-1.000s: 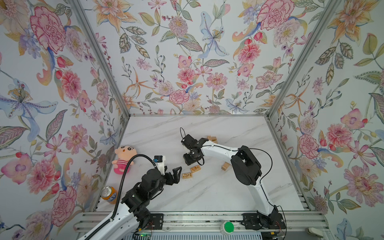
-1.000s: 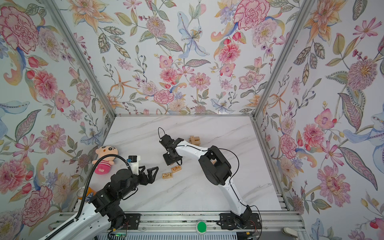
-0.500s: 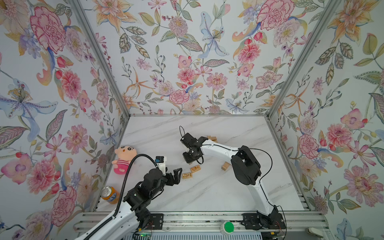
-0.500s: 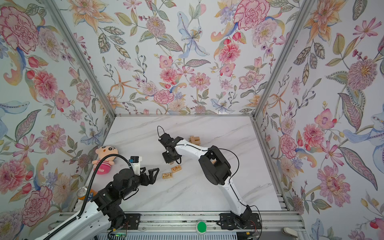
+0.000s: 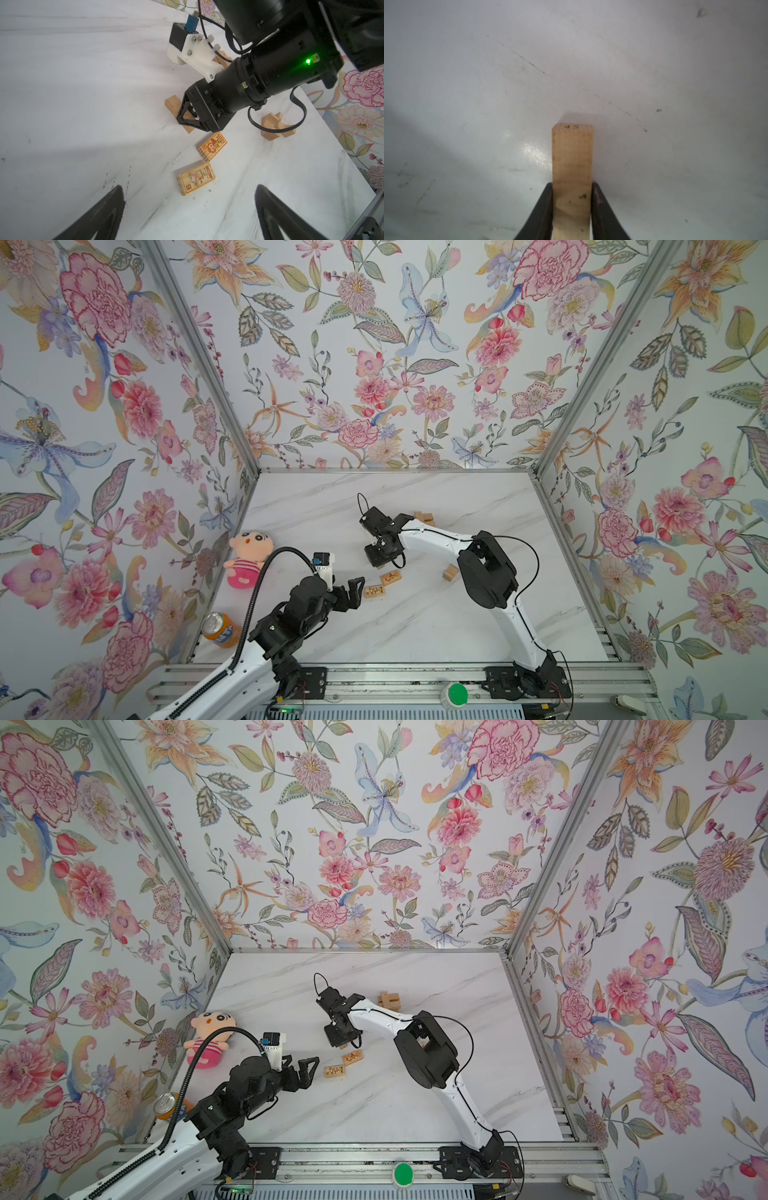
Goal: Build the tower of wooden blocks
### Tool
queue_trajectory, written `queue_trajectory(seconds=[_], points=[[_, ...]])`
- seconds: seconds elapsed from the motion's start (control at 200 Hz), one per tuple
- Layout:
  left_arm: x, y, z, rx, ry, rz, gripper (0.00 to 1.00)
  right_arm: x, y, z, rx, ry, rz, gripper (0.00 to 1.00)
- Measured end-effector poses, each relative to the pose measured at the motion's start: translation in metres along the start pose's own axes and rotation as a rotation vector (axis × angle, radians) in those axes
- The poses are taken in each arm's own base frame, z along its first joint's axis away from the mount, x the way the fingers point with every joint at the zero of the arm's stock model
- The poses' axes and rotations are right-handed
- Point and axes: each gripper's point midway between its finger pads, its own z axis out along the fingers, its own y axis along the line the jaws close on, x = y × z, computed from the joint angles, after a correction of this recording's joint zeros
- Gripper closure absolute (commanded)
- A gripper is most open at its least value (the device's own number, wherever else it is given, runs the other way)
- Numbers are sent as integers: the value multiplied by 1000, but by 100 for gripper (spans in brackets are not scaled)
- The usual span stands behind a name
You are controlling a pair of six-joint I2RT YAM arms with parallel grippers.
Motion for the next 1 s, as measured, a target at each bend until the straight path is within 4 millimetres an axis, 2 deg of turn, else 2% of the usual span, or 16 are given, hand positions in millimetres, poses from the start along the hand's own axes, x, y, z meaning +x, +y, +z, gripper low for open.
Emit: queue_trajectory(seconds=[0.155, 0.33, 0.455, 0.636, 0.786, 1.001], points=[[-7, -4, 0, 3, -6, 17, 1, -3, -8, -1, 2, -2, 15, 75], [-17, -10, 1, 6, -18, 45, 1, -10, -25, -7, 1, -12, 54, 75], [-23, -14, 3, 6, -20, 69, 1, -21, -39, -26, -5, -45, 85, 75], [-30, -20, 13, 7, -18, 92, 1, -43, -59, -69, -16, -137, 118, 75], [-36, -28, 26, 17, -7, 110, 1, -50, -89, -94, 1, -184, 155, 75], [-57, -51, 44, 60, -11, 132, 1, -41, -144, -100, 49, -177, 224, 75]])
